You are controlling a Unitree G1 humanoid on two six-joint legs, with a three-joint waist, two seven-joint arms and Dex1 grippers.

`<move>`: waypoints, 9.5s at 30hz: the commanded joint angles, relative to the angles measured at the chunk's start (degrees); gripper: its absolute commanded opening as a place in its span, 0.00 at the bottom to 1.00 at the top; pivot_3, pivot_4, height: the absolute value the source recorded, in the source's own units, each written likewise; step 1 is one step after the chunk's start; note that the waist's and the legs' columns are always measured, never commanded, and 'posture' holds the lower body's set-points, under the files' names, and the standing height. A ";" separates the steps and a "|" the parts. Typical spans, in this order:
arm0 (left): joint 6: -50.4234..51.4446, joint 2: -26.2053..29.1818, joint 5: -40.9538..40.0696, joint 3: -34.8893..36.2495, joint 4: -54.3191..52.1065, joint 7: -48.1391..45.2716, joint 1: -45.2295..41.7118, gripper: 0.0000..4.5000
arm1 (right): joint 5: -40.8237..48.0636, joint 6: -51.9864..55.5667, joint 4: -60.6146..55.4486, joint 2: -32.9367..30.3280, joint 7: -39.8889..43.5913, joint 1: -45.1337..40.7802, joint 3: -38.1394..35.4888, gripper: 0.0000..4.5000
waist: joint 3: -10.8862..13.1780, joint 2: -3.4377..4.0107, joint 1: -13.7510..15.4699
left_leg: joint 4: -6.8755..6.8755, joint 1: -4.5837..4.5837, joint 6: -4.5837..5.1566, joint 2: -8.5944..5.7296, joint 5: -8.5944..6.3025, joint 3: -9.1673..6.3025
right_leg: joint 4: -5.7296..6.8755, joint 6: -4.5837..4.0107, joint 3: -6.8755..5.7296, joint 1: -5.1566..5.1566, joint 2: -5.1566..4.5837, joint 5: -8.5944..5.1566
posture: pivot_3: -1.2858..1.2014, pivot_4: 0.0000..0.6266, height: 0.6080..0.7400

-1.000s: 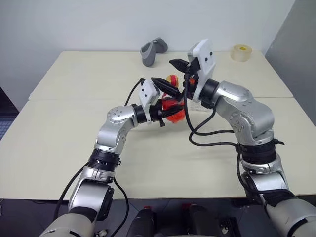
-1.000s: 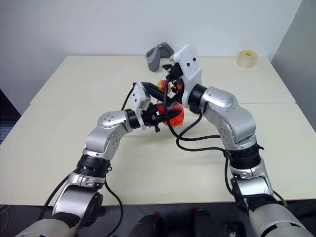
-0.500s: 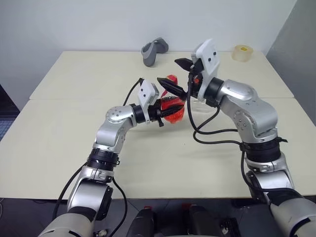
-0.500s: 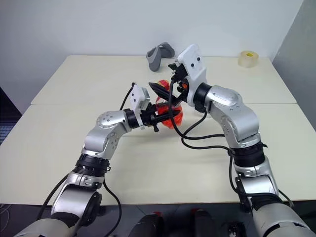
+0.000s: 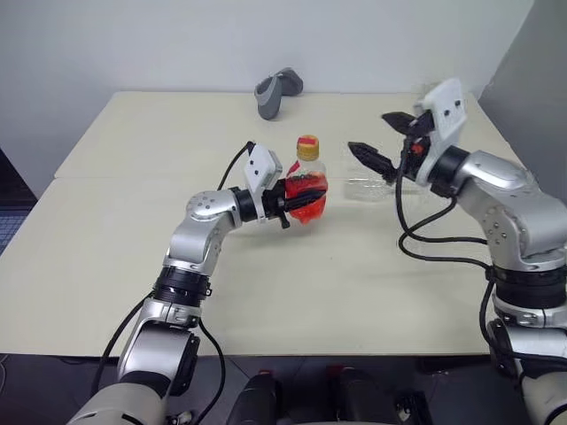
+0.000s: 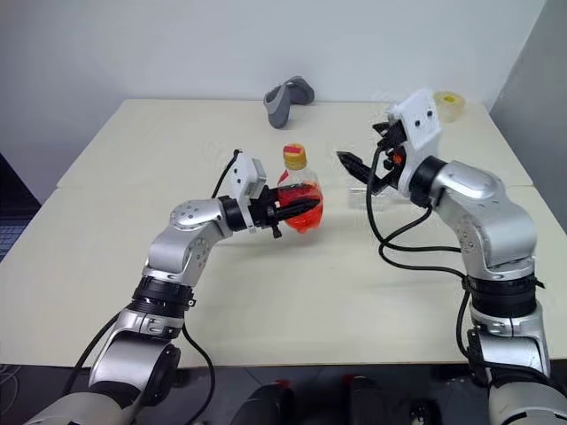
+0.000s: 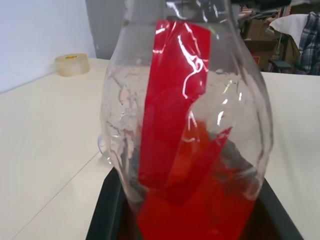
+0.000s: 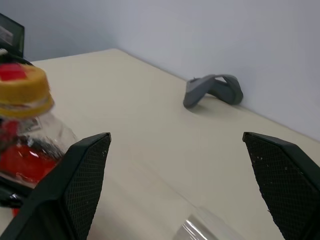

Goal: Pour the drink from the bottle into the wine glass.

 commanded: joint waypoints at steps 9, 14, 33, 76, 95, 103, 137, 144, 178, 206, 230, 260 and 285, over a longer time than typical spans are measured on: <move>-1.95 -0.09 -0.63 1.29 -1.85 -1.14 -1.55 0.26 | 9.20 2.90 -6.14 4.93 4.08 -1.90 0.27 1.00 | 0.00 0.00 0.05 | 0.01 -0.01 0.00 0.00 0.00 -0.03 | 0.00 0.00 -0.03 0.00 0.01 0.00 | 0.52 0.24 1.00; -1.89 -0.21 -0.61 1.23 -2.07 -1.18 -1.73 0.26 | 7.70 1.08 -3.89 8.05 3.38 -4.41 2.96 1.00 | 0.00 0.00 0.05 | 0.02 0.00 0.00 0.00 0.00 -0.05 | -0.01 0.00 -0.03 0.00 0.01 0.00 | 0.52 0.24 1.00; -2.34 0.06 -0.53 1.13 -2.63 -1.56 -0.86 0.26 | -1.17 -4.72 2.68 9.30 2.08 -7.57 5.54 1.00 | 0.00 0.00 0.08 | 0.04 0.00 -0.01 -0.01 0.01 -0.05 | 0.00 0.00 -0.03 0.00 0.00 0.00 | 0.52 0.24 1.00; -2.58 -0.08 -0.18 1.05 -1.84 -2.08 -1.61 0.26 | 9.43 -1.13 -0.05 9.28 4.18 -6.00 4.08 1.00 | 0.00 0.00 0.12 | 0.06 -0.01 0.00 -0.01 0.00 -0.05 | -0.01 0.00 -0.04 0.02 0.00 0.00 | 0.52 0.24 1.00; -3.06 -0.05 -0.04 0.95 -1.47 -2.20 -1.49 0.26 | 8.37 -2.29 2.22 10.08 5.65 -7.69 3.62 0.28 | 0.00 0.00 0.12 | 0.06 -0.01 0.00 -0.01 0.00 -0.06 | 0.00 0.00 -0.04 0.01 0.00 0.00 | 0.52 0.24 1.00; -1.64 2.55 -1.05 -0.36 -7.14 -6.55 2.99 0.26 | 16.83 3.35 1.73 4.78 13.80 -11.03 0.39 0.28 | 0.00 0.01 0.10 | 0.05 -0.03 0.00 -0.01 0.00 -0.05 | -0.03 0.00 -0.03 0.00 0.00 0.00 | 0.52 0.24 1.00; 2.15 4.09 -4.79 -3.32 -15.73 -8.76 8.47 0.25 | 11.94 -4.07 6.18 -2.47 25.15 -13.94 1.71 0.28 | 0.01 0.01 0.23 | 0.05 -0.02 0.01 0.00 -0.01 -0.06 | -0.04 0.00 -0.05 0.02 -0.01 0.00 | 0.52 0.24 1.00; 1.57 4.11 -4.41 -2.49 -15.01 -8.18 8.09 0.25 | 15.01 1.29 3.07 -3.95 21.25 -11.31 -2.22 0.28 | 0.01 0.01 0.30 | 0.05 -0.03 0.01 0.00 -0.01 -0.07 | -0.04 0.00 -0.05 0.02 -0.01 0.00 | 0.52 0.24 1.00; -1.79 0.54 -1.14 -2.08 -9.28 -3.10 4.79 0.24 | -14.19 -17.82 6.53 19.31 -24.29 33.56 -2.41 0.63 | -0.14 -0.07 0.36 | -0.16 0.23 0.02 0.03 0.01 0.16 | 0.00 0.01 0.13 0.12 0.07 -0.01 | 0.52 0.24 1.00; -11.42 3.79 9.39 10.68 13.76 26.58 -5.63 0.24 | 10.29 -0.20 -19.69 5.67 2.49 17.07 1.77 1.00 | -0.08 -0.12 0.08 | -0.10 0.12 0.25 0.01 -0.11 0.01 | 0.00 0.02 -0.04 0.06 0.07 -0.01 | 0.52 0.24 1.00; -24.77 1.61 8.30 18.91 34.77 34.50 -1.99 0.24 | 2.12 -9.36 -11.07 12.02 -0.08 12.23 7.88 1.00 | -0.09 -0.14 0.25 | 0.10 -0.01 0.01 -0.07 0.02 -0.09 | 0.00 0.01 -0.12 0.01 -0.04 0.00 | 0.52 0.24 1.00; 0.00 8.42 3.79 20.83 -7.60 32.46 21.31 1.00 | -0.68 -10.40 -13.84 7.70 -0.95 18.08 6.33 1.00 | -0.11 -0.14 0.22 | 0.03 0.03 0.02 -0.04 0.01 -0.13 | 0.01 0.01 -0.07 0.02 -0.04 0.00 | 0.52 0.24 1.00; 4.89 6.11 -1.33 -1.61 -14.42 3.99 11.59 1.00 | -49.32 -47.33 31.71 -8.02 -12.93 8.50 19.36 1.00 | -0.11 -0.14 0.22 | -0.09 0.20 0.01 0.04 0.02 0.48 | -0.01 0.01 0.13 0.07 0.01 -0.01 | 0.52 0.24 1.00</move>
